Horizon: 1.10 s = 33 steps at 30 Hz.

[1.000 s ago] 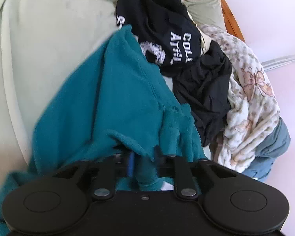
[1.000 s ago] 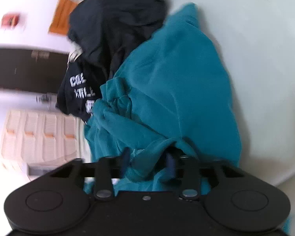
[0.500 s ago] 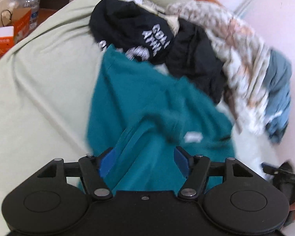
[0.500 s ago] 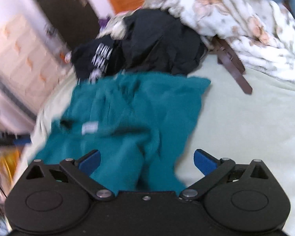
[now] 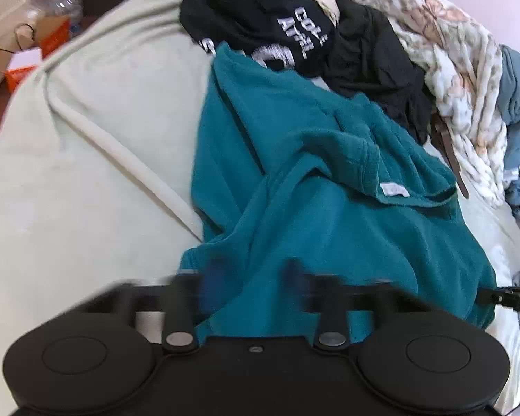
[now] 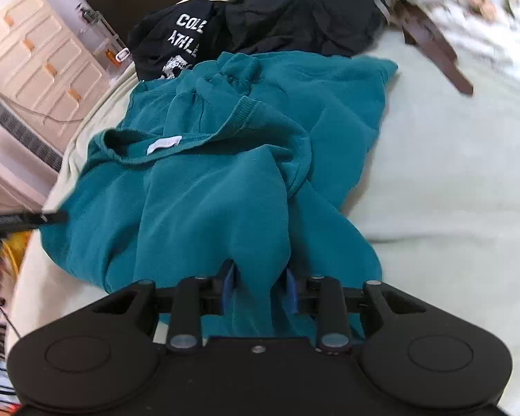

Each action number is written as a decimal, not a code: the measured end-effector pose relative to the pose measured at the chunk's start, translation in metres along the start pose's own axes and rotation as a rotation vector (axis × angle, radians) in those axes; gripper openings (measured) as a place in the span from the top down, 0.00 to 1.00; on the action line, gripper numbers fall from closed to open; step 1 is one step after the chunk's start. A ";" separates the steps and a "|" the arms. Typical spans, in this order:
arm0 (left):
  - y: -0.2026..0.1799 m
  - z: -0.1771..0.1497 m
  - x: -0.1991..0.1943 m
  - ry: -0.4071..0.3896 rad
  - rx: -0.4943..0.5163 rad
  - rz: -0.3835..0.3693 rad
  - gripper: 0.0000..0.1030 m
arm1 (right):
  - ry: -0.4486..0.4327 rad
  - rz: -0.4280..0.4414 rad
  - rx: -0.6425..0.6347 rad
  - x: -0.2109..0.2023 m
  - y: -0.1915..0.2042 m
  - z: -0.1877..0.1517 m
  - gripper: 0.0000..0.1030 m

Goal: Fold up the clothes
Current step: 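Open both tools and lay the sweatshirt flat on the bed, then grasp the sweatshirt body with the right tool while the left tool grasps the collar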

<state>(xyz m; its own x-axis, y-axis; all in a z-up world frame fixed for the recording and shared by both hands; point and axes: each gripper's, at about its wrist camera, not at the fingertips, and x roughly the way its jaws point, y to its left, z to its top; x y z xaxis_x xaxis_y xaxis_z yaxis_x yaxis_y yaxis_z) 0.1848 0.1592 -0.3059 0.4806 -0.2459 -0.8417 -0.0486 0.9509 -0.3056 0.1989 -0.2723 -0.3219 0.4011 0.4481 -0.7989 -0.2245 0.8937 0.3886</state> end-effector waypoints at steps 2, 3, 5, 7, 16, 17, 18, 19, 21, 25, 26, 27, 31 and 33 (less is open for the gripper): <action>-0.007 0.002 0.004 -0.009 0.079 0.028 0.96 | -0.007 -0.020 0.017 -0.001 -0.004 0.003 0.82; -0.007 0.002 0.006 -0.010 0.085 0.037 0.96 | -0.008 -0.020 0.036 -0.001 -0.008 0.002 0.82; -0.004 0.002 0.011 -0.012 0.079 0.048 0.95 | -0.021 -0.041 0.067 0.002 -0.015 0.000 0.82; 0.005 0.000 0.019 -0.010 0.032 0.041 0.95 | -0.034 -0.061 0.087 0.008 -0.020 -0.003 0.80; 0.014 0.015 -0.003 -0.069 -0.028 -0.042 0.74 | -0.045 -0.081 0.140 0.003 -0.022 -0.009 0.48; 0.013 0.019 -0.008 -0.086 -0.022 -0.056 0.63 | -0.064 -0.092 0.097 -0.011 -0.016 -0.003 0.39; 0.010 0.027 -0.016 -0.124 0.002 -0.088 0.58 | -0.087 -0.095 0.065 -0.023 -0.012 0.001 0.29; 0.006 0.036 -0.026 -0.169 0.034 -0.127 0.53 | -0.105 -0.099 0.050 -0.030 -0.009 0.005 0.23; -0.002 0.047 -0.027 -0.194 0.099 -0.186 0.44 | -0.158 -0.110 -0.005 -0.040 -0.002 0.021 0.17; -0.027 0.066 0.004 -0.182 0.288 -0.168 0.34 | -0.196 -0.090 -0.155 -0.018 0.011 0.059 0.17; -0.033 0.070 0.014 -0.170 0.321 -0.173 0.34 | -0.191 -0.082 -0.183 -0.008 0.013 0.065 0.17; -0.037 0.072 0.021 -0.165 0.346 -0.176 0.34 | -0.178 -0.066 -0.223 0.005 0.016 0.071 0.18; -0.055 0.075 0.043 -0.161 0.441 -0.152 0.35 | -0.085 0.005 -0.358 0.061 0.018 0.090 0.28; -0.057 0.077 0.056 -0.131 0.462 -0.157 0.36 | -0.007 0.031 -0.365 0.086 0.012 0.095 0.52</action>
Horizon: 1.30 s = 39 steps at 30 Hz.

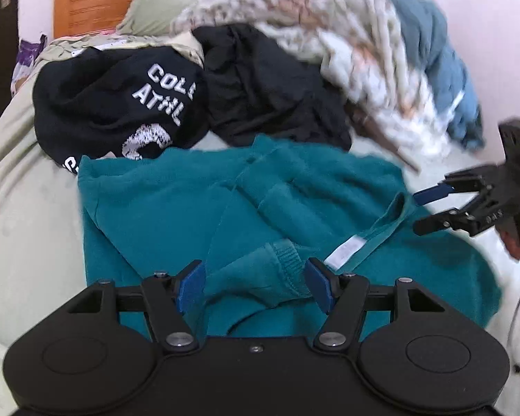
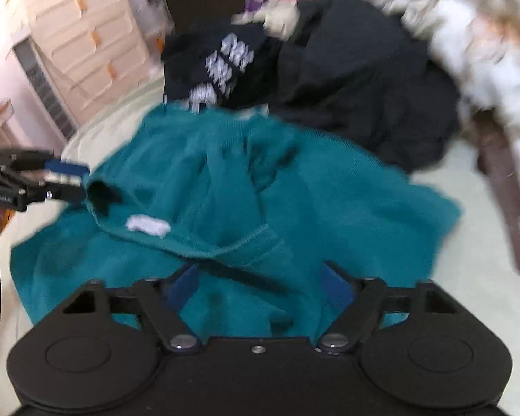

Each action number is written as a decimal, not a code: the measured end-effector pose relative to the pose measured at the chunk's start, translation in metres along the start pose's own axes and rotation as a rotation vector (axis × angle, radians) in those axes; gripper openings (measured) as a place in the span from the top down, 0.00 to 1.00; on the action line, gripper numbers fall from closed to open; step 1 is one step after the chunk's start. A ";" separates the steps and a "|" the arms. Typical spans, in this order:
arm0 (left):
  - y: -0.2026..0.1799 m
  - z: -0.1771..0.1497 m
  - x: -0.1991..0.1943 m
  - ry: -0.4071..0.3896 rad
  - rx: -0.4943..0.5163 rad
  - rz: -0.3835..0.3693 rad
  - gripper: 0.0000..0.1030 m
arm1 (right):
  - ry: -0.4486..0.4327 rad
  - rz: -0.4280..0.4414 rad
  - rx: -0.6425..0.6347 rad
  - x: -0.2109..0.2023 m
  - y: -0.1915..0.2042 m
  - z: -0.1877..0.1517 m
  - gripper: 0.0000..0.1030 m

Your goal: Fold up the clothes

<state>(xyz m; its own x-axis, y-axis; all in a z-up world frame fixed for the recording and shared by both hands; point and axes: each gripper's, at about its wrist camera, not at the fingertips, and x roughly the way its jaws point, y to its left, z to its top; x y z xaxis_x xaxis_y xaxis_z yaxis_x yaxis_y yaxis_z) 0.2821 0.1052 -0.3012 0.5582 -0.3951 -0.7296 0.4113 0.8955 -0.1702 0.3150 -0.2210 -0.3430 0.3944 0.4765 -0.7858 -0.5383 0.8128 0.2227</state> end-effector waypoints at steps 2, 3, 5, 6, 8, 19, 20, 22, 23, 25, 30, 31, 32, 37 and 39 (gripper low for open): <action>0.000 0.000 0.002 0.007 0.000 0.001 0.41 | 0.006 0.011 0.000 0.003 -0.002 -0.001 0.62; 0.000 0.001 0.002 0.008 0.001 0.006 0.43 | 0.003 0.021 0.007 0.003 -0.004 -0.001 0.74; 0.001 0.002 0.005 0.018 -0.007 0.016 0.55 | -0.022 0.048 0.089 -0.002 -0.018 -0.001 0.84; 0.003 0.002 0.009 0.028 -0.020 0.021 0.62 | -0.035 0.058 0.130 -0.004 -0.025 -0.001 0.85; 0.007 0.001 0.016 0.042 -0.047 0.039 0.79 | -0.043 0.069 0.181 -0.006 -0.034 -0.001 0.85; 0.029 0.009 0.050 0.090 -0.194 0.149 0.91 | -0.049 0.078 0.395 -0.009 -0.068 -0.021 0.93; 0.030 0.011 0.049 0.090 -0.205 0.148 0.88 | -0.048 0.073 0.389 -0.010 -0.066 -0.020 0.93; 0.038 0.017 0.038 0.025 -0.281 0.143 0.80 | -0.048 0.068 0.372 -0.012 -0.065 -0.016 0.87; 0.045 0.019 0.029 -0.018 -0.332 0.148 0.66 | -0.070 0.067 0.373 -0.017 -0.068 -0.014 0.72; 0.063 0.023 0.017 -0.074 -0.430 0.133 0.48 | -0.121 0.079 0.398 -0.025 -0.077 -0.009 0.45; 0.102 0.034 0.020 -0.094 -0.450 0.281 0.31 | -0.187 -0.092 0.455 -0.032 -0.115 0.009 0.21; 0.110 0.036 0.023 -0.099 -0.458 0.287 0.31 | -0.194 -0.101 0.490 -0.029 -0.125 0.011 0.20; 0.120 0.039 0.027 -0.098 -0.479 0.277 0.30 | -0.200 -0.091 0.531 -0.025 -0.135 0.013 0.20; 0.153 0.054 0.051 -0.093 -0.518 0.293 0.29 | -0.190 -0.062 0.650 0.004 -0.166 0.018 0.20; 0.164 0.060 0.063 -0.085 -0.530 0.262 0.29 | -0.185 -0.037 0.648 0.012 -0.168 0.020 0.25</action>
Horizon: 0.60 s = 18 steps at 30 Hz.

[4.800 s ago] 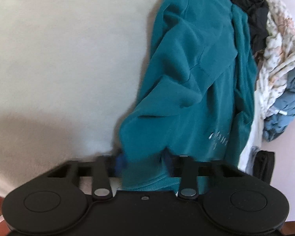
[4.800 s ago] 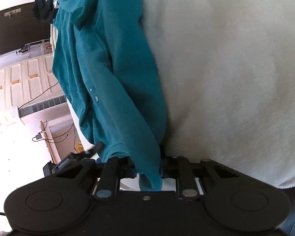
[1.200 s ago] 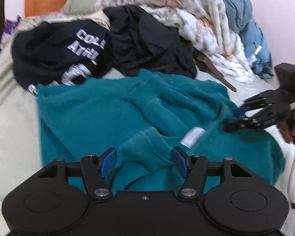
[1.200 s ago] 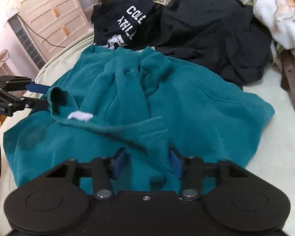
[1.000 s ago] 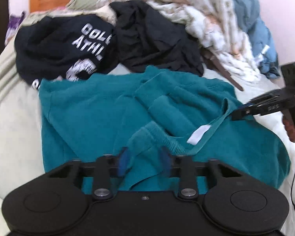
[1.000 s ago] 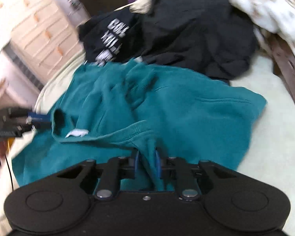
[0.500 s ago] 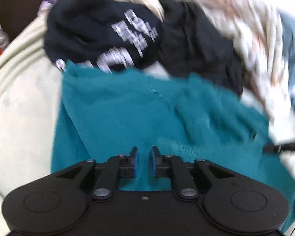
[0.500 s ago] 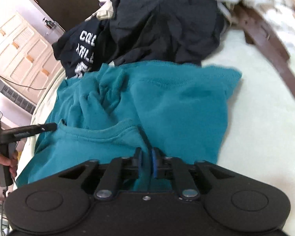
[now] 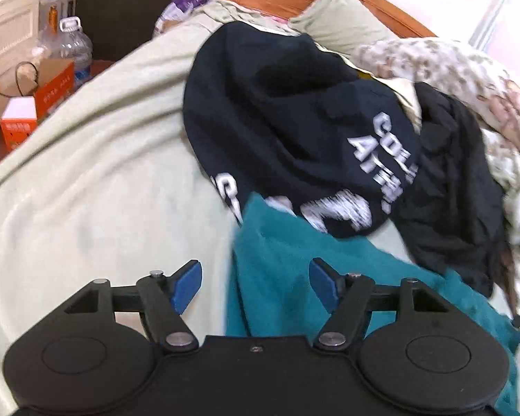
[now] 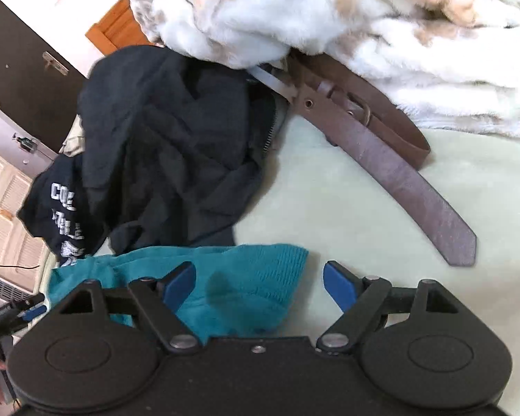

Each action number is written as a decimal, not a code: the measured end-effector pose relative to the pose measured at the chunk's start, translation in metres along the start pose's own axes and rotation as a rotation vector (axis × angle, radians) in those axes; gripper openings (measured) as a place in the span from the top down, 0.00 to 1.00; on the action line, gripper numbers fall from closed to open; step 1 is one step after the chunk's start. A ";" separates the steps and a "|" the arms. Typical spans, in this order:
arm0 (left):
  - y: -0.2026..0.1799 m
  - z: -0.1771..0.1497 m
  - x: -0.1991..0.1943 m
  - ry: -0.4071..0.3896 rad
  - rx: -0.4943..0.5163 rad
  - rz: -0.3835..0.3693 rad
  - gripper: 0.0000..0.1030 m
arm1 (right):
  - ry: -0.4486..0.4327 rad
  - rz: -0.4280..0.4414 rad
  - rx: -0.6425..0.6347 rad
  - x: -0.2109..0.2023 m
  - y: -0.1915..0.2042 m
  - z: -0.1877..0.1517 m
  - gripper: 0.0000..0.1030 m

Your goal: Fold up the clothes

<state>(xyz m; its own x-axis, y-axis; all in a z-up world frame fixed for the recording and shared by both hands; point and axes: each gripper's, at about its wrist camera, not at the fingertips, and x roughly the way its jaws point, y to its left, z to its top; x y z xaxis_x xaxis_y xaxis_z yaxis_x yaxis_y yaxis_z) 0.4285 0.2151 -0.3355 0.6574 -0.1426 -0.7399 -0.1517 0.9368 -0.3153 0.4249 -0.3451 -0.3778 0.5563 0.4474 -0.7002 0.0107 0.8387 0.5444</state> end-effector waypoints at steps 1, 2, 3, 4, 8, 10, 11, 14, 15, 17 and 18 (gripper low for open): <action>0.001 0.003 0.006 0.016 -0.014 -0.028 0.29 | 0.009 0.017 0.009 0.003 0.001 0.000 0.29; 0.001 0.005 0.013 0.034 -0.017 -0.052 0.29 | 0.019 0.034 0.023 0.005 0.002 0.001 0.32; 0.000 0.007 0.019 0.052 -0.014 -0.074 0.29 | 0.027 0.044 0.030 0.007 0.003 0.002 0.32; -0.002 0.008 0.023 0.064 -0.005 -0.074 0.29 | 0.032 0.045 0.031 0.008 0.004 0.002 0.33; -0.005 0.010 0.035 0.094 -0.009 -0.051 0.31 | 0.036 0.036 0.039 0.008 0.003 0.002 0.58; -0.007 0.012 0.037 0.086 -0.002 -0.045 0.49 | 0.036 0.029 0.045 0.008 0.002 0.003 0.68; -0.009 0.012 0.037 0.080 0.017 -0.029 0.77 | 0.037 0.020 0.040 0.008 0.002 0.004 0.70; -0.011 0.012 0.034 0.067 0.048 -0.015 0.86 | 0.020 0.013 0.016 0.004 0.009 0.005 0.78; -0.014 0.012 0.031 0.051 0.067 -0.015 0.86 | 0.009 0.012 0.010 0.001 0.013 0.005 0.80; -0.019 0.013 0.022 0.024 0.102 -0.018 0.88 | -0.019 0.039 0.010 -0.008 0.019 0.006 0.83; -0.021 0.014 0.015 0.009 0.109 -0.028 0.88 | -0.038 0.054 0.002 -0.014 0.025 0.008 0.84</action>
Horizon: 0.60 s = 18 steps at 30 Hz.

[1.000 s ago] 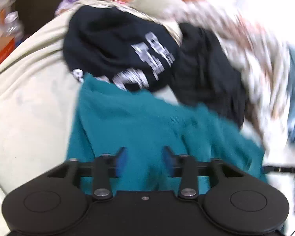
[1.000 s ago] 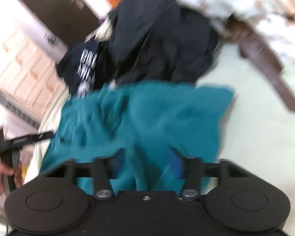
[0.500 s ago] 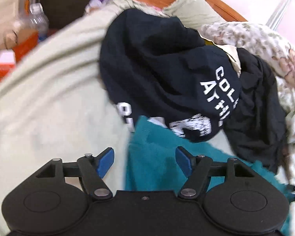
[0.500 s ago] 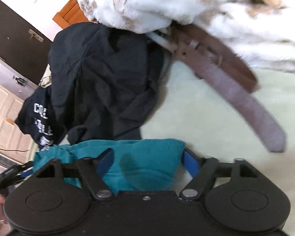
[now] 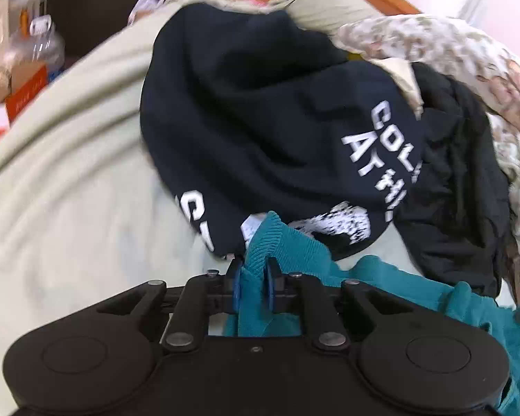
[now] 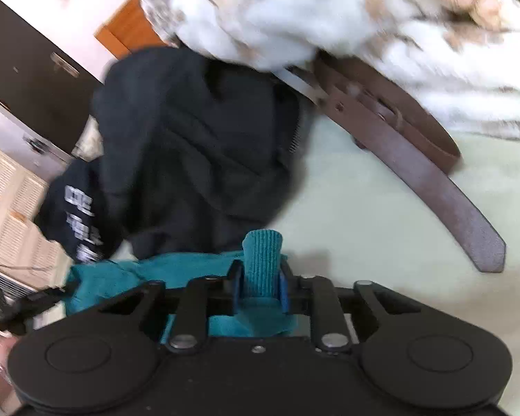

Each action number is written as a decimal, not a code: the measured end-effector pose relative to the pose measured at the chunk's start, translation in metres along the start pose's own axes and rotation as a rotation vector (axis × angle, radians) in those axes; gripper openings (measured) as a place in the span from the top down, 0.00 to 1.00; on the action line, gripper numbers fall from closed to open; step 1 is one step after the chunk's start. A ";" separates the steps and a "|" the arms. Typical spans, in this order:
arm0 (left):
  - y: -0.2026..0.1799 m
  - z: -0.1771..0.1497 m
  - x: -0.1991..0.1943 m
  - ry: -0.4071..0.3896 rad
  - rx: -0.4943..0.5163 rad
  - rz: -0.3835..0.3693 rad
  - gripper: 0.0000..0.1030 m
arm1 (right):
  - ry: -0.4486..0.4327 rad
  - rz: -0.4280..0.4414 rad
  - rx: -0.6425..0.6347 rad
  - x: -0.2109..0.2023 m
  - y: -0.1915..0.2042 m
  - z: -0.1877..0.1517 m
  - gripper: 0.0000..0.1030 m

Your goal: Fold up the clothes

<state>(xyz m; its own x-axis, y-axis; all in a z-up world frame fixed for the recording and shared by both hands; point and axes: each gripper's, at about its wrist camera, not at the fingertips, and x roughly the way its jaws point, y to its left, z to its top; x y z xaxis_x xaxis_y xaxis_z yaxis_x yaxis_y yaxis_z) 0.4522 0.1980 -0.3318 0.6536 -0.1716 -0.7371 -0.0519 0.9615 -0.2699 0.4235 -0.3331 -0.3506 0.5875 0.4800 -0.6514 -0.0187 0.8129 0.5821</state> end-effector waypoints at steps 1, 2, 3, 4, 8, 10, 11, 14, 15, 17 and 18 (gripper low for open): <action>-0.001 0.002 -0.007 -0.017 0.004 -0.010 0.88 | -0.011 0.010 -0.008 -0.004 0.004 0.002 0.85; -0.002 0.003 -0.016 -0.039 0.004 -0.027 0.88 | -0.026 0.027 -0.016 -0.011 0.009 0.004 0.86; -0.003 0.004 -0.024 -0.055 0.007 -0.039 0.88 | -0.046 0.050 -0.025 -0.021 0.017 0.007 0.86; -0.005 0.004 -0.038 -0.084 0.018 -0.055 0.88 | -0.059 0.064 -0.030 -0.027 0.021 0.009 0.86; -0.012 0.001 -0.090 -0.157 0.049 -0.117 0.88 | -0.117 0.118 -0.098 -0.066 0.048 0.006 0.88; -0.014 -0.004 -0.119 -0.193 0.054 -0.145 0.88 | -0.138 0.138 -0.121 -0.087 0.057 0.000 0.88; -0.014 -0.009 -0.136 -0.211 0.052 -0.156 0.89 | -0.147 0.149 -0.121 -0.096 0.059 -0.004 0.88; -0.012 -0.020 -0.170 -0.233 0.035 -0.172 0.89 | -0.172 0.181 -0.115 -0.128 0.060 -0.020 0.88; -0.010 -0.025 -0.184 -0.240 0.028 -0.177 0.89 | -0.178 0.193 -0.116 -0.142 0.059 -0.028 0.89; -0.005 -0.043 -0.215 -0.246 0.024 -0.177 0.89 | -0.179 0.194 -0.127 -0.165 0.058 -0.044 0.89; -0.001 -0.052 -0.228 -0.245 0.017 -0.174 0.89 | -0.176 0.195 -0.124 -0.173 0.057 -0.050 0.89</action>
<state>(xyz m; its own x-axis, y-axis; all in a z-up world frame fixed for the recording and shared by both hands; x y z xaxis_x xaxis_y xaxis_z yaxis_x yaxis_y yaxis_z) 0.2636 0.2246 -0.1956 0.8146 -0.2791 -0.5085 0.0882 0.9260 -0.3670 0.2806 -0.3528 -0.2290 0.6940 0.5754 -0.4327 -0.2371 0.7502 0.6172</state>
